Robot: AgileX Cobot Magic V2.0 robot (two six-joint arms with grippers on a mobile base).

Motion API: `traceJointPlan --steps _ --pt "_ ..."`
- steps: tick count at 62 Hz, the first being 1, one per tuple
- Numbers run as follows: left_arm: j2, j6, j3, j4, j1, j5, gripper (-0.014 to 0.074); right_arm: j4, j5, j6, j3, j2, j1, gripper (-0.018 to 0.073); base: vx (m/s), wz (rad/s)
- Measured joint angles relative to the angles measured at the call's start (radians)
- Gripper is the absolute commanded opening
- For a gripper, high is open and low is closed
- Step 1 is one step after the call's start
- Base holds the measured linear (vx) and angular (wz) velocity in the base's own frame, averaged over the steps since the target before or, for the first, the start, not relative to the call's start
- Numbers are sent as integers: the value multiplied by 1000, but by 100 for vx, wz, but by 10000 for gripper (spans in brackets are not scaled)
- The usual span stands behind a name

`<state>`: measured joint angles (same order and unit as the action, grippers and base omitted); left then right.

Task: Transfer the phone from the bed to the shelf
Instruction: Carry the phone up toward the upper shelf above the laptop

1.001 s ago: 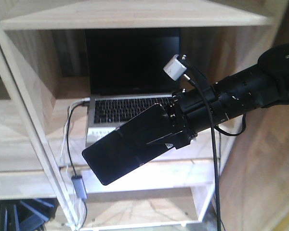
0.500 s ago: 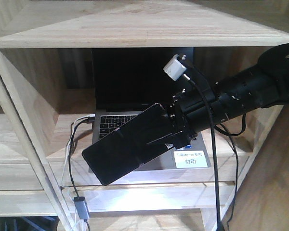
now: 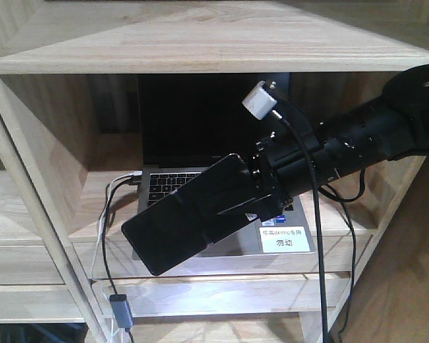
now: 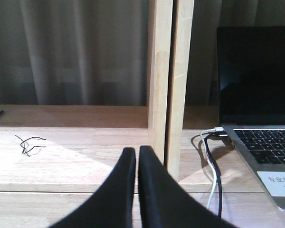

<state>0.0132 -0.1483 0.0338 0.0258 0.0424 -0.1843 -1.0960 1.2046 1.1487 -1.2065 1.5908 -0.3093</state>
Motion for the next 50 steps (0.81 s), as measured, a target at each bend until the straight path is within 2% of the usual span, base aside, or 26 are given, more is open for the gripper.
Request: traceJointPlan --steps 50 --pt "0 0 0 0 0 0 1 -30 0 0 0 -10 0 -2 0 0"
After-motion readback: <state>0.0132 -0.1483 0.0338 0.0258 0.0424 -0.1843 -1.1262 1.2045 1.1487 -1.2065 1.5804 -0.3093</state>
